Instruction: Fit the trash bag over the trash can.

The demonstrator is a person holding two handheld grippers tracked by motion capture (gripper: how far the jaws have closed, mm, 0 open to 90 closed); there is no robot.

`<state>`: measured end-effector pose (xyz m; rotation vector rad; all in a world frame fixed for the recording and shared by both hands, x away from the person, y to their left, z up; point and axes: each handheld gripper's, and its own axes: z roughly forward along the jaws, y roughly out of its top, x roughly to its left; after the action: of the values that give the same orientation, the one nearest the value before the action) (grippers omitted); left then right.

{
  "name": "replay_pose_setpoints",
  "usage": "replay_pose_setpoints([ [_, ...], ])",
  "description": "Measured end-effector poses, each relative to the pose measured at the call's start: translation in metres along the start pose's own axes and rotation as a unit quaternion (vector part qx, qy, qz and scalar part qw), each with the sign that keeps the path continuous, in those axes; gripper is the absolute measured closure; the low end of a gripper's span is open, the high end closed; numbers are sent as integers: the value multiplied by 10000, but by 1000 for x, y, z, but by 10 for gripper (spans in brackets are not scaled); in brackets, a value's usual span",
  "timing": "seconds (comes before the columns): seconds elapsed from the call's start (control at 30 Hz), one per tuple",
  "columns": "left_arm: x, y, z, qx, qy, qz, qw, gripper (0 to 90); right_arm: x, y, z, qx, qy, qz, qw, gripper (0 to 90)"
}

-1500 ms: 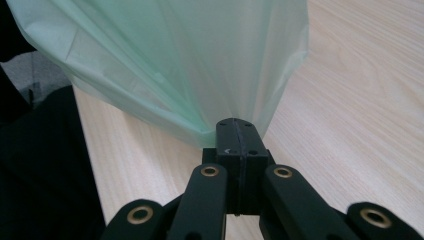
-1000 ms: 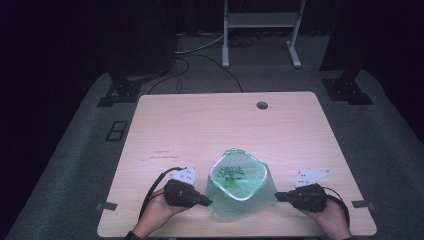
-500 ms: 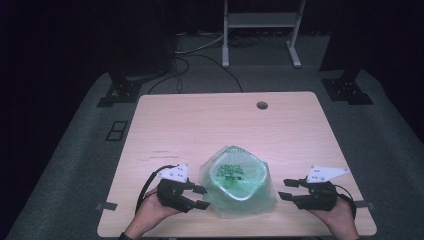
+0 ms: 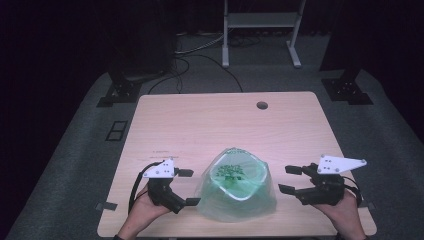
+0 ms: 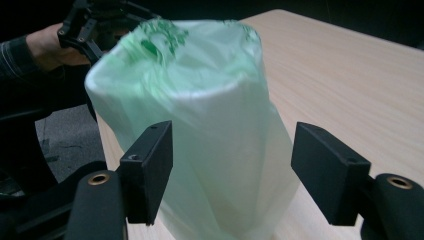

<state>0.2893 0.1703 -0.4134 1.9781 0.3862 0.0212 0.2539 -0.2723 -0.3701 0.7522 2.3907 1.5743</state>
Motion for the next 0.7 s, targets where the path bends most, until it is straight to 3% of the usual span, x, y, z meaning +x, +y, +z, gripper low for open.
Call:
replay_pose_setpoints([
  [0.3,16,22,-1,-354,-198,-46,9992,57,1,24,13,-31,21,-179,9998,353],
  [0.57,29,31,11,-296,-693,30,9972,265,-10,35,26,-105,37,-173,9998,392],
  [0.6,29,31,11,-296,-693,30,9972,322,-10,35,26,-105,37,-173,9998,392],
  [0.63,29,32,13,-255,-836,96,9961,394,-8,38,28,-102,50,-201,9997,395],
  [0.7,29,32,15,-167,-828,213,9962,529,-7,40,30,-100,62,-238,9996,399],
])
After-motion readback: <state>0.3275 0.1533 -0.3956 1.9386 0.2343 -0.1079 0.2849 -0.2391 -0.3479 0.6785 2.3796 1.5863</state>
